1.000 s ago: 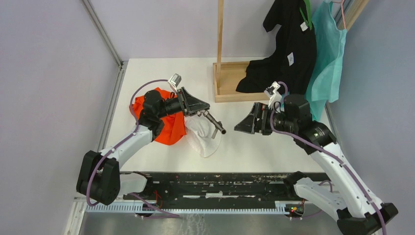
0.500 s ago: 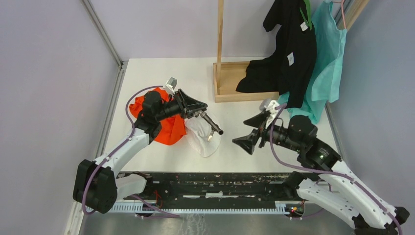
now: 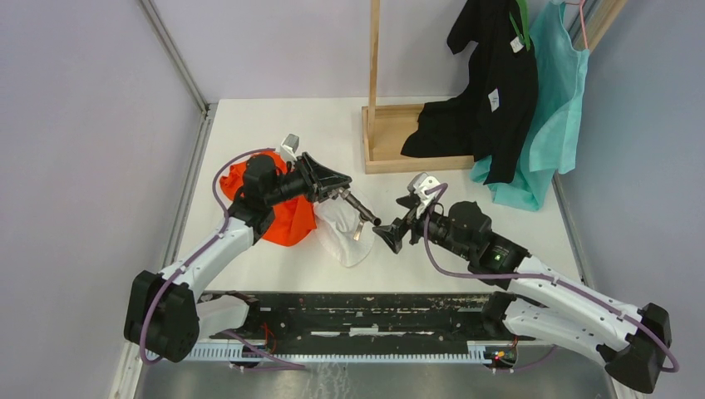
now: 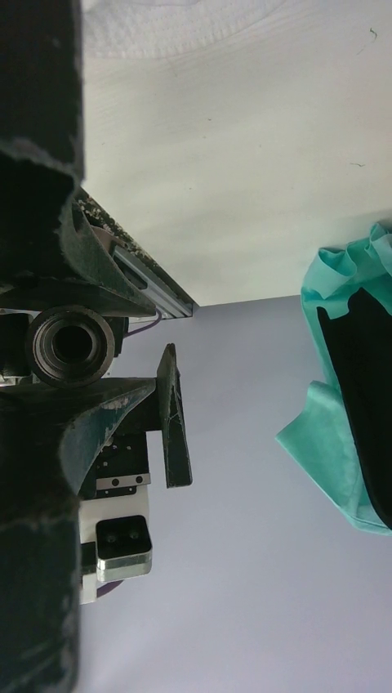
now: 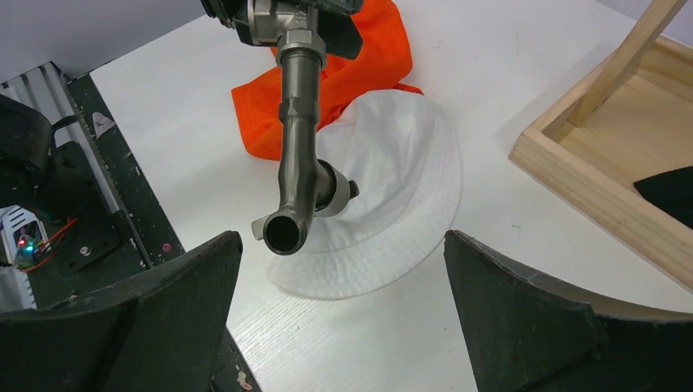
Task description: Install the water faucets
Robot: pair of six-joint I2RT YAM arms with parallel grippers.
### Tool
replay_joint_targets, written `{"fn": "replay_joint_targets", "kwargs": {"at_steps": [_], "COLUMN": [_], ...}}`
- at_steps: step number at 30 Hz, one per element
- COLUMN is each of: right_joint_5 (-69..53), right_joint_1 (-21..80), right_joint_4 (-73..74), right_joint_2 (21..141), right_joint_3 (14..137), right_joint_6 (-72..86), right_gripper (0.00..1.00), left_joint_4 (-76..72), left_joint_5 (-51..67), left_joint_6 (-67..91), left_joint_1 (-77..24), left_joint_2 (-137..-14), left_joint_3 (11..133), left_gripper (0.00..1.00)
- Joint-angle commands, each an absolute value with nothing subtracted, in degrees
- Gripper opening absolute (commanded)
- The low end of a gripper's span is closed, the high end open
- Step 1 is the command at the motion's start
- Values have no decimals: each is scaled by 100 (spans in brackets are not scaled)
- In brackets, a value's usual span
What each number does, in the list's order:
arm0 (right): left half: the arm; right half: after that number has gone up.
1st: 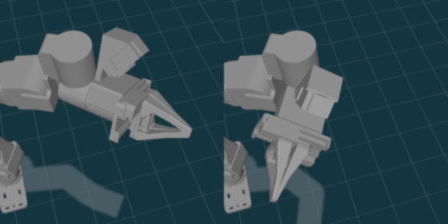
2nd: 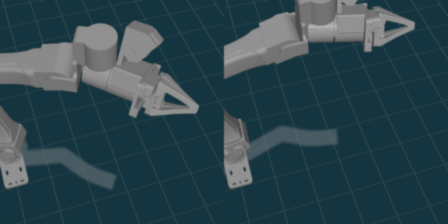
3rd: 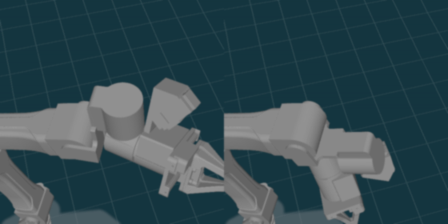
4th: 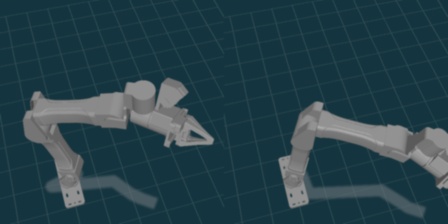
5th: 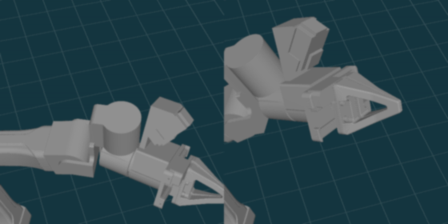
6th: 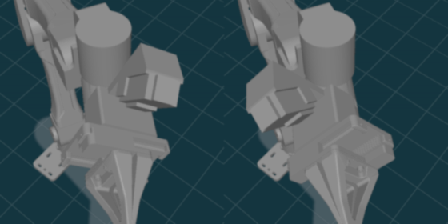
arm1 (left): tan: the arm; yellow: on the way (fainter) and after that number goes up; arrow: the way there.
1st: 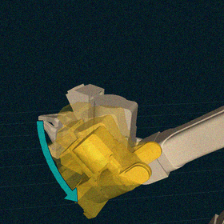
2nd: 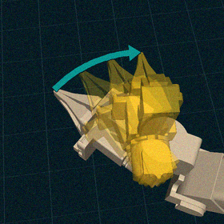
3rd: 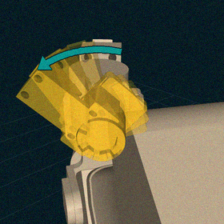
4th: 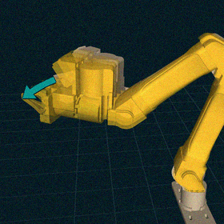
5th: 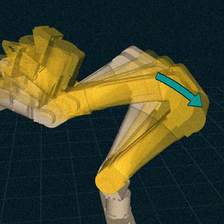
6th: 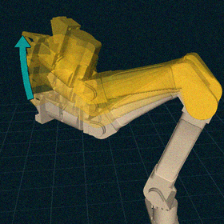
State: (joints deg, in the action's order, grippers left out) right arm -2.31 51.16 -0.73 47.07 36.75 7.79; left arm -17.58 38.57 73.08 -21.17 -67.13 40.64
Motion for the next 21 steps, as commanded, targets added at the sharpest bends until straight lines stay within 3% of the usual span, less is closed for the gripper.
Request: {"fn": "replay_joint_targets", "kwargs": {"at_steps": [1, 21], "right_joint_5": [87, -9], "right_joint_1": [5159, 5168], "right_joint_4": [-703, -1107], "right_joint_2": [4831, 4552], "right_joint_3": [3736, 3160], "right_joint_6": [569, 699], "right_gripper": [100, 100], "left_joint_4": [-1965, -1938], "left_joint_5": [3810, 3730], "left_joint_6": [7385, 7374], "left_joint_1": [-2100, -2099], "left_joint_2": [-6657, -6695], "left_joint_3": [4230, 4214], "left_gripper": [3, 3]}}
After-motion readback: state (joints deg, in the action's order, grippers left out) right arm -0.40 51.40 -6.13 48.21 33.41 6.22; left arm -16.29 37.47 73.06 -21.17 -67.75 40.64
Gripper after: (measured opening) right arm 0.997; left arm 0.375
